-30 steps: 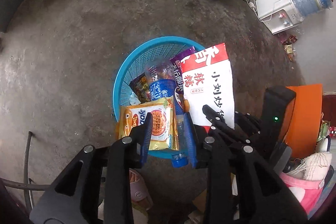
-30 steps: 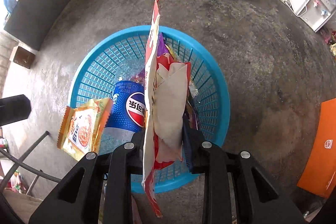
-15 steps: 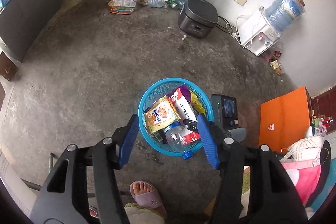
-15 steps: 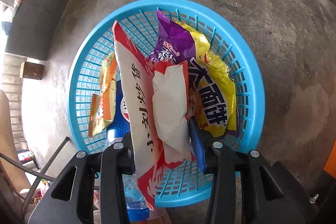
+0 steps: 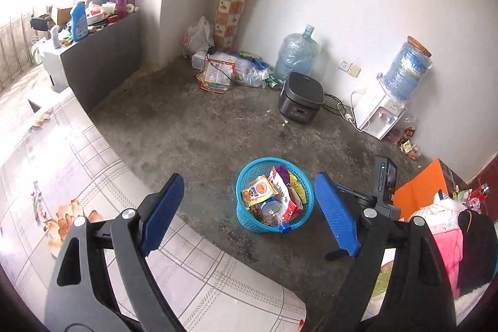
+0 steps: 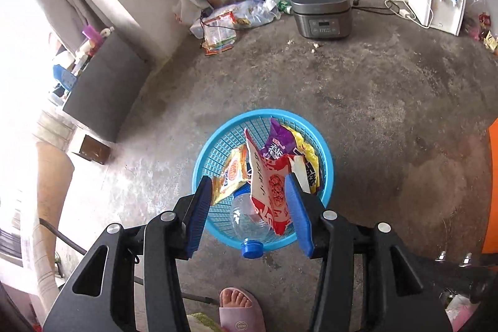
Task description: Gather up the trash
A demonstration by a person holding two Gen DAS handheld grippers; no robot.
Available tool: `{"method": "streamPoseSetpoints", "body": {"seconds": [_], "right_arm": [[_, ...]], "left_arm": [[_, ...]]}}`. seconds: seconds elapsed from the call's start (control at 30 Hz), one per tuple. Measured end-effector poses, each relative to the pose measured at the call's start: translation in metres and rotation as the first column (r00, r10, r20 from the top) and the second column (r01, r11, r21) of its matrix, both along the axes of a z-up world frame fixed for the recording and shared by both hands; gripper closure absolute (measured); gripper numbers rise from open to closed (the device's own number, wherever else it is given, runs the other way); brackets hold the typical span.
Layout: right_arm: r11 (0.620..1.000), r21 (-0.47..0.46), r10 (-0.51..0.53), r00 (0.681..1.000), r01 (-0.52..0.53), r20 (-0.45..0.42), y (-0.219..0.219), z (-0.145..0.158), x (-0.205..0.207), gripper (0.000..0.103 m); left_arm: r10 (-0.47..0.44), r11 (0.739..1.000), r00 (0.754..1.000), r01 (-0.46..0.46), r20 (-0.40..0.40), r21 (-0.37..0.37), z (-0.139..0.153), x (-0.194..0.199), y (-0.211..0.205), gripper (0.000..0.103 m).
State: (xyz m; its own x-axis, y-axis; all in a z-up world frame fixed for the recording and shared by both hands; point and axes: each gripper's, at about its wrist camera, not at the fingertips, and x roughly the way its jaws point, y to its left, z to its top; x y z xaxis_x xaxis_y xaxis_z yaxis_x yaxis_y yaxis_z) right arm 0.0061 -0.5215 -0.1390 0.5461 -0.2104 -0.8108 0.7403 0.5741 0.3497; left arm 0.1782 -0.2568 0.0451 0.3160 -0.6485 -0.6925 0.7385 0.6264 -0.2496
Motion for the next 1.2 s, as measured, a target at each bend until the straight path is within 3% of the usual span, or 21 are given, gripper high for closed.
{"method": "streamPoseSetpoints", "body": {"seconds": [0.1, 0.17, 0.23, 0.37, 0.43, 0.6, 0.73, 0.83, 1.0, 1.2], "right_arm": [[0.995, -0.087, 0.052, 0.996, -0.046, 0.067, 0.033, 0.044, -0.01, 0.053], [0.985, -0.151, 0.101, 0.989, -0.084, 0.11, 0.061, 0.074, -0.015, 0.046], [0.968, -0.22, 0.154, 0.977, -0.119, 0.149, 0.091, 0.1, -0.021, 0.036], [0.916, -0.352, 0.275, 0.942, -0.195, 0.195, 0.155, 0.142, -0.03, 0.022], [0.895, -0.39, 0.318, 0.923, -0.217, 0.216, 0.182, 0.156, -0.033, 0.016], [0.84, -0.467, 0.424, 0.871, -0.277, 0.247, 0.244, 0.182, -0.036, 0.006], [0.793, -0.507, 0.503, 0.832, -0.337, 0.235, 0.279, 0.193, -0.034, 0.007], [0.773, -0.513, 0.54, 0.812, -0.373, 0.222, 0.299, 0.197, -0.033, 0.006], [0.75, -0.509, 0.576, 0.796, -0.422, 0.189, 0.32, 0.199, -0.035, 0.006], [0.749, -0.514, 0.568, 0.805, -0.418, 0.172, 0.325, 0.197, -0.039, 0.006]], "left_arm": [[0.123, 0.992, 0.992, -0.122, 0.035, -0.03, 0.02, -0.016, 0.045, 0.015], [0.234, 0.972, 0.971, -0.232, 0.048, -0.046, 0.027, -0.027, 0.074, 0.01], [0.348, 0.937, 0.936, -0.347, 0.053, -0.029, 0.028, -0.039, 0.101, 0.009], [0.526, 0.842, 0.847, -0.532, 0.08, 0.089, 0.013, -0.061, 0.138, 0.009], [0.566, 0.809, 0.818, -0.575, 0.099, 0.124, 0.008, -0.074, 0.155, 0.009], [0.605, 0.748, 0.761, -0.644, 0.234, 0.161, 0.008, -0.108, 0.188, 0.009], [0.619, 0.72, 0.746, -0.664, 0.246, 0.203, 0.004, -0.122, 0.202, 0.009], [0.616, 0.712, 0.752, -0.659, 0.235, 0.242, -0.003, -0.131, 0.205, 0.009], [0.624, 0.697, 0.741, -0.671, 0.249, 0.251, -0.003, -0.141, 0.208, 0.009], [0.65, 0.679, 0.722, -0.691, 0.236, 0.247, -0.011, -0.132, 0.208, 0.009]]}}
